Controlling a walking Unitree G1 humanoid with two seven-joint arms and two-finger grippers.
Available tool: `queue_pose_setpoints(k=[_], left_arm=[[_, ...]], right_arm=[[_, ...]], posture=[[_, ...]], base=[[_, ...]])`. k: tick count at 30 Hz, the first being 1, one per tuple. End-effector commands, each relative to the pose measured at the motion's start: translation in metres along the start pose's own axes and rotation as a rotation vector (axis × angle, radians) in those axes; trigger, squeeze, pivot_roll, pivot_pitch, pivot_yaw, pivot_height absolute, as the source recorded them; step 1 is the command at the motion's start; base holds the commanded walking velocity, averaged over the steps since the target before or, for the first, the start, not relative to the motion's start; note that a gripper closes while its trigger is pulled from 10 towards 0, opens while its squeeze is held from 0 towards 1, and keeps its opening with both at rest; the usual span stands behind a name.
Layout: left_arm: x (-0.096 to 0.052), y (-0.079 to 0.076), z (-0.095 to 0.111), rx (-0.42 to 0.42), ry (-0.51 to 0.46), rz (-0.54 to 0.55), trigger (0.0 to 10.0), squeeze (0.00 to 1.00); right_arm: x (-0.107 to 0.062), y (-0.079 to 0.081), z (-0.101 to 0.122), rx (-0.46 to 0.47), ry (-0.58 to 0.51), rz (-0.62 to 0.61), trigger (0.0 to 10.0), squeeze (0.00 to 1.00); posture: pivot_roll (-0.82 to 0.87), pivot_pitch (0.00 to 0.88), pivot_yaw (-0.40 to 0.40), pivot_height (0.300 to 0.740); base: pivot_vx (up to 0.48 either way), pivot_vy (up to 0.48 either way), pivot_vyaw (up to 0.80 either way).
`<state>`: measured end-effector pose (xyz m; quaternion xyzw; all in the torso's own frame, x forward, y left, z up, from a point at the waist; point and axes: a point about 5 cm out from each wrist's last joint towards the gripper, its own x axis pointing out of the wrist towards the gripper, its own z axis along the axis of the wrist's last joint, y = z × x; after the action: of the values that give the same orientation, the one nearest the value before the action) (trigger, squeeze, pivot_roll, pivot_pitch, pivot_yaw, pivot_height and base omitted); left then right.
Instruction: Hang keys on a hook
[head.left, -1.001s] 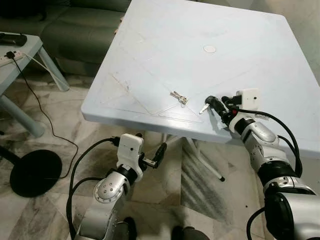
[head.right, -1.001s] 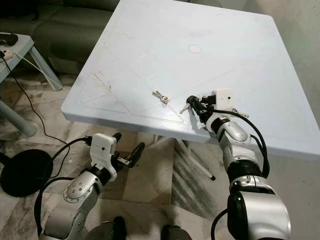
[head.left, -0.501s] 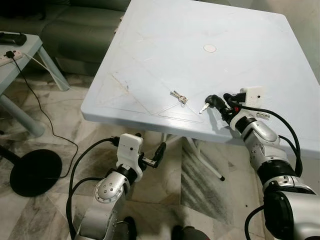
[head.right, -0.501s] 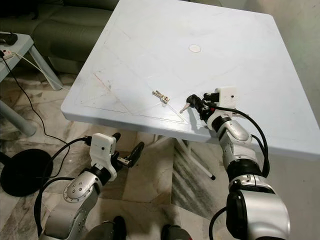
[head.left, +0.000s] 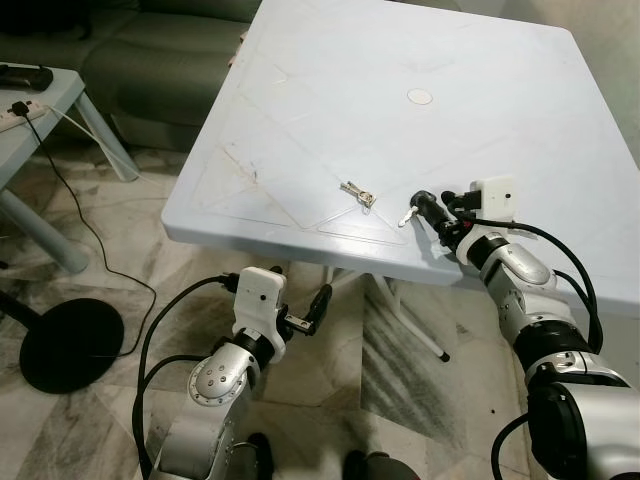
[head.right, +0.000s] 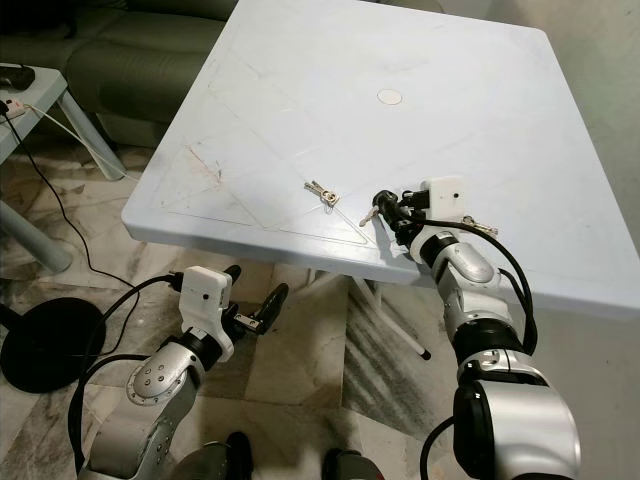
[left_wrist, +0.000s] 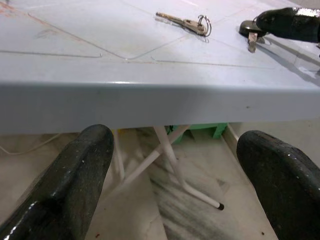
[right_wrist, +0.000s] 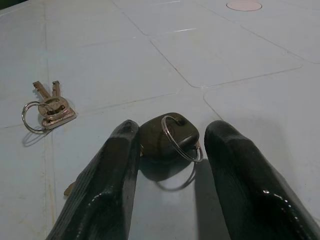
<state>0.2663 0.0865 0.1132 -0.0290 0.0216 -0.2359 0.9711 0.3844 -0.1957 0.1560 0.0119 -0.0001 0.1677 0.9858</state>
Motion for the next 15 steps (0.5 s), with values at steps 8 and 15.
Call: queue_pose_setpoints(k=[8,15], left_arm=[[-0.0022,-0.0037,-0.0019,-0.004,0.012,-0.004,10.0,0.00],[-0.0024,-0.0039,-0.0016,-0.005,0.010,-0.002,10.0,0.00]], right_arm=[[-0.0011,-0.0033,-0.0025,0.019,0.025,-0.006,0.0,0.00],[-0.0009,-0.0046,-0.0017,0.022,0.024,-0.020,0.0,0.00]], posture=[[0.04,0.239,-0.064,0.740],[0.04,0.239,-0.064,0.740]], base=[[0.000,0.000,0.00],[0.000,0.000,0.00]])
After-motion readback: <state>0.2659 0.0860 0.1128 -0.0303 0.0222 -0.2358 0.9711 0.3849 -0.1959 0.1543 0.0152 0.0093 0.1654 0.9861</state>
